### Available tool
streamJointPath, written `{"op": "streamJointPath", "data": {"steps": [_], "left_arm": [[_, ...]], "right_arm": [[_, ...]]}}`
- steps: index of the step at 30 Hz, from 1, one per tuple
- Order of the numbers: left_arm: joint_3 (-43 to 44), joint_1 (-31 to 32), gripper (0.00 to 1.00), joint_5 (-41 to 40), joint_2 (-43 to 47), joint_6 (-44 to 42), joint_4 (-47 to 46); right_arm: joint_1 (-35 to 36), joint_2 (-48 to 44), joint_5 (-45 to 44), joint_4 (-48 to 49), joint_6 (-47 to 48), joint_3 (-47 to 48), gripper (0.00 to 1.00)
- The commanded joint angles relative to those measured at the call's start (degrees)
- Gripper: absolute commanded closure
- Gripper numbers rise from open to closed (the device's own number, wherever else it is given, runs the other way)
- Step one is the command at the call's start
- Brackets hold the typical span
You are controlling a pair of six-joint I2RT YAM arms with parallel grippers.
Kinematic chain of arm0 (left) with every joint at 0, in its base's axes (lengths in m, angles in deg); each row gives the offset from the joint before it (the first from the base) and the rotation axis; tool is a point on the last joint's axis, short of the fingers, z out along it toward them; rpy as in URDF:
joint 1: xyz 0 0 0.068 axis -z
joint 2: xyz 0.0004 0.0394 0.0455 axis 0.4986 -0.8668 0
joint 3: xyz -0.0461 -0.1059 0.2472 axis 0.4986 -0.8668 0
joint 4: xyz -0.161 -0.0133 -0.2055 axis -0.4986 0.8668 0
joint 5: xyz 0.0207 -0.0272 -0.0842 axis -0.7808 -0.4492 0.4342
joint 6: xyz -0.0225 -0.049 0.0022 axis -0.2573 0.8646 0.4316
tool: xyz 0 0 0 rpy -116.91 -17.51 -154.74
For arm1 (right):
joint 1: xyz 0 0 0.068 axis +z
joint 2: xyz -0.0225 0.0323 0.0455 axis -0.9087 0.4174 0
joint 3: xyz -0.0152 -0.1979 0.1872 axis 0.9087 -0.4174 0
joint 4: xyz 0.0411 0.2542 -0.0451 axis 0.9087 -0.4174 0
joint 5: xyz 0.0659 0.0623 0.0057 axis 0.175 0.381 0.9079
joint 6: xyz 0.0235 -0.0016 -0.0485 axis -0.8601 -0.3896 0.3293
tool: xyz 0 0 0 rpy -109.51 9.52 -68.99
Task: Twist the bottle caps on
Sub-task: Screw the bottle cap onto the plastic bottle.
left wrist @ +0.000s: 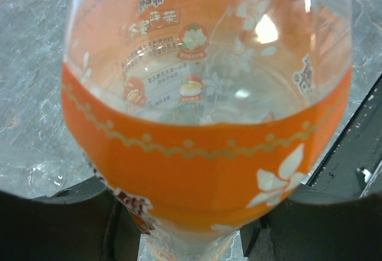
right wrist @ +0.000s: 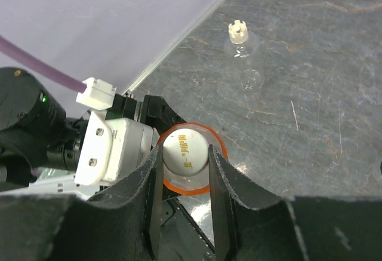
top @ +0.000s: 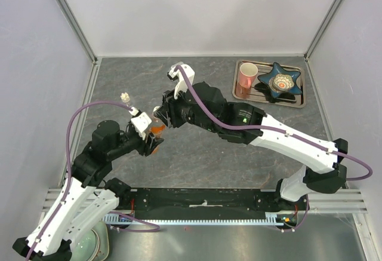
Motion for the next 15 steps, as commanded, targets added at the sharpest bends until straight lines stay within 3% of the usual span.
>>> {"op": "streamJointPath", "data": {"steps": [1,7,13,14,15], "left_arm": [[1.4,-0.6,0.98,-5.1,1.1,0.8,-16.4],[0.2,-0.6,0.98,-5.9,1.4,2.0,-16.3],[0.8,-0.6,0.98,-5.2,1.3,2.7,-16.4],[0.8,-0.5,0.98,-4.8,1.4,3.0,-16.6],[0.7,-0.6,0.98,-4.6,1.5,3.2,-16.8]], "right_arm": [[4.4,4.7,-0.7,-15.2,-9.4,0.1,1.00],[5.9,7.9,-3.8,-15.2,-12.2,2.5,1.00],[6.1,8.0,-5.8,-15.3,-11.5,5.7,0.77],[6.1,7.9,-6.1,-15.3,-11.4,6.4,0.69],[6.1,7.6,-6.4,-15.2,-11.0,6.7,0.68]]}}
